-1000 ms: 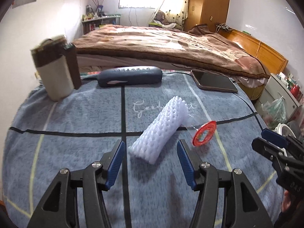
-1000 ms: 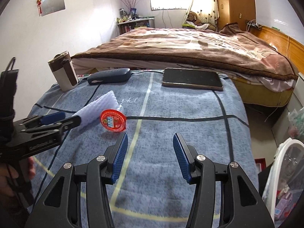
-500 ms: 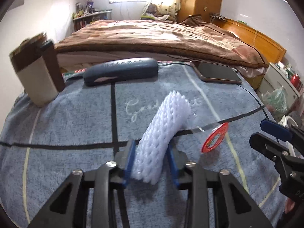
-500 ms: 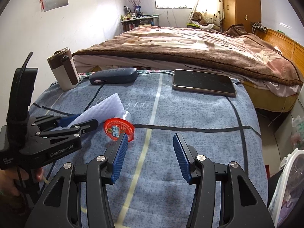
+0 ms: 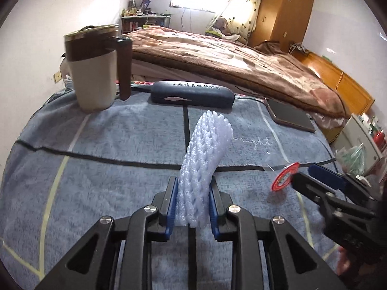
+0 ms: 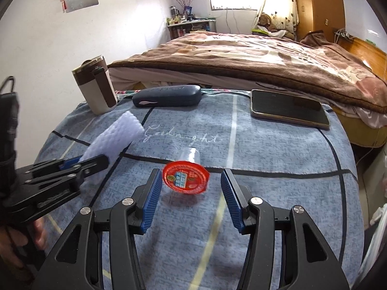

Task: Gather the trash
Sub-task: 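Grasp the white foam net with the left tool while the right tool grasps the red jelly cup, then carry the foam net and jelly cup with both tools over the white bin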

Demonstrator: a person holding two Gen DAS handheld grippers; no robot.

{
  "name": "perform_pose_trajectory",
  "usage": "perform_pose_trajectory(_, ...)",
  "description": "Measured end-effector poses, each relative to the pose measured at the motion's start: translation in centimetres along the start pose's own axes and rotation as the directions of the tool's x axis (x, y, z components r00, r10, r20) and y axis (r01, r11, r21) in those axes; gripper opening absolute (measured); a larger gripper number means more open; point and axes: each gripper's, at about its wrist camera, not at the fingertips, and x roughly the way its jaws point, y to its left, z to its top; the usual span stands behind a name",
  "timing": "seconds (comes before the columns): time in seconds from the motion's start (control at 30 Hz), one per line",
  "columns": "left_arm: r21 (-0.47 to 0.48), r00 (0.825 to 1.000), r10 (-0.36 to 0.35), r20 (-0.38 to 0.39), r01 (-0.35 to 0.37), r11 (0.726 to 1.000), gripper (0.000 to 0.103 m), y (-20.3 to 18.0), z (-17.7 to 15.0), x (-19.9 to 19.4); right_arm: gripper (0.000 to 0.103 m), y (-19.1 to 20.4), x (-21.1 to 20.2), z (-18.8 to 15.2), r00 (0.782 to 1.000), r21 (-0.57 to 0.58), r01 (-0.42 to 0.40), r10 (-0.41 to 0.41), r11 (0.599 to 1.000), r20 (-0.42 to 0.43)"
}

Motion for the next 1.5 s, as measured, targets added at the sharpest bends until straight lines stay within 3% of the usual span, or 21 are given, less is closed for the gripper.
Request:
perform_pose_trajectory(0.23,0.004,1.0,0.026,0.014,-0.026,1.0,0.025,0.1,-0.3,-0.4,0.061,0.9,1.8,0.4,1.0,-0.022,0.015,-0.015,1.0,-0.026)
perform_pose_trajectory(0.6,0.001,1.0,0.01,0.009,-0.01,1.0,0.025,-0.5,-0.4,-0.5,0.061,0.0,2.5,0.2,0.997,0.021,0.039,-0.038,0.999,-0.06)
perform_pose_trajectory(0.63,0.003,1.0,0.01,0.011,-0.01,1.0,0.025,-0.6,-0.5,-0.5,0.06,0.0,2.4,0.1,0.998,0.02,0.039,-0.038,0.999,-0.056)
perform_pose_trajectory(0.7,0.004,1.0,0.013,0.007,-0.013,1.0,0.025,-0.8,-0.5,-0.6,0.048,0.2,2.4,0.2,0.998,0.015,0.042,-0.041,0.999,-0.05)
perform_pose_trajectory(0.77,0.002,1.0,0.01,0.008,-0.01,1.0,0.025,-1.0,-0.6,-0.8,0.048,0.2,2.3,0.1,0.998,0.008,0.051,-0.05,0.999,-0.047)
perform_pose_trajectory(1.5,0.053,0.998,-0.032,0.052,0.029,0.998,0.025,-7.2,-2.5,-5.4,0.047,-2.8,-5.7,-1.8,0.997,0.079,0.04,-0.045,0.996,0.065)
